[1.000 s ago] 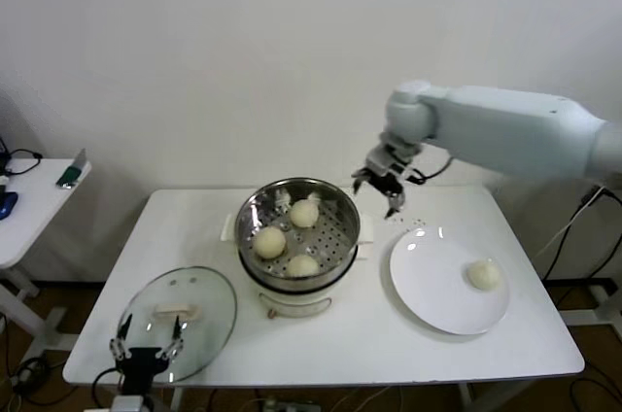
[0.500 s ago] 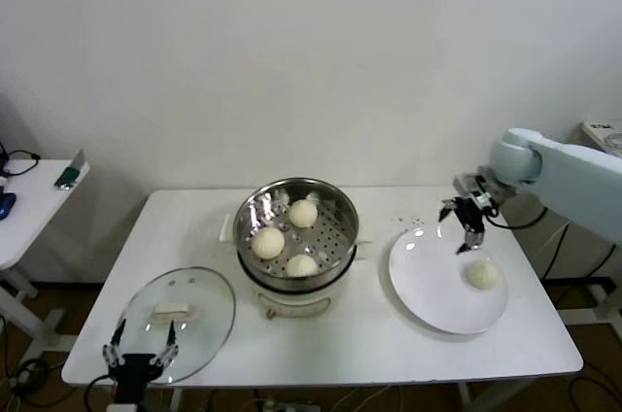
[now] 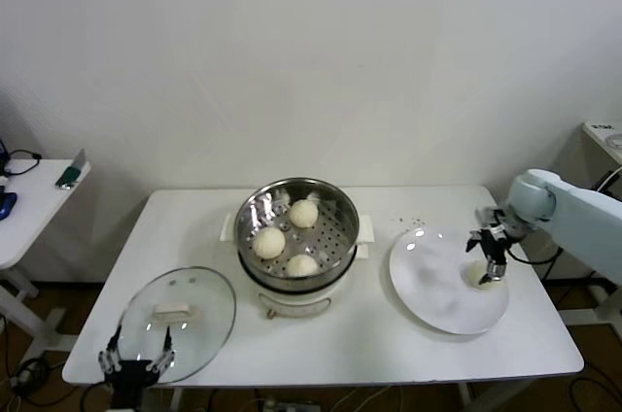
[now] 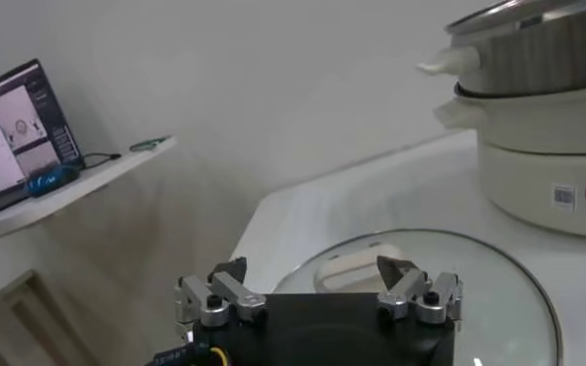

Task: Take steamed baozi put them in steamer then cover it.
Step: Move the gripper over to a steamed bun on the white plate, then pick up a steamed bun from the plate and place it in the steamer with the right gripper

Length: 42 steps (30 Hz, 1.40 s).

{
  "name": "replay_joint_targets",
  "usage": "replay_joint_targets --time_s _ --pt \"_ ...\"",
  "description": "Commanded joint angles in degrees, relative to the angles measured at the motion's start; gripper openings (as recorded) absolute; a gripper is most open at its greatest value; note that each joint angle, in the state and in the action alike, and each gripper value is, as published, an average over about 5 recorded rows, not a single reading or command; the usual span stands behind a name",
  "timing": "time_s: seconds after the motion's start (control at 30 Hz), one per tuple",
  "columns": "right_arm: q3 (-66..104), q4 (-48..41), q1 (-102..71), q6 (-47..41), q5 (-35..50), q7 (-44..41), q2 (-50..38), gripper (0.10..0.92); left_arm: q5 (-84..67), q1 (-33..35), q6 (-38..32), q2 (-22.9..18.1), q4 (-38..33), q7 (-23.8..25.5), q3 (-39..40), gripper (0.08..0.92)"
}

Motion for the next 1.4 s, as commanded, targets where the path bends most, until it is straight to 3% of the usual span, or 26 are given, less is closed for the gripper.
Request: replay_joint_targets --time_s 0.03,0.73,1.03,1.4 --pt "5.0 -7.0 -4.5 0.7 -4.2 -0.1 2.4 0.823 0.1 0.1 -0.1 0.0 0.6 0.0 0.0 0.823" --pt "3.4 -10.2 -4.7 1.5 -6.9 -0.8 5.4 0.822 0.3 -0.6 -0.2 -0.1 2.1 0.0 0.0 0.823" --pt "2.2 -10.4 -3.7 1.4 -6.5 -1.2 5.9 0.724 0.3 -0.4 -0.3 -0.2 2.0 -0.1 0.0 0.823" --pt "-5.4 -6.6 5.1 -1.3 3.9 -0.2 4.2 0.67 0.2 -0.2 -0.5 -0.5 1.7 -0.1 0.4 0.823"
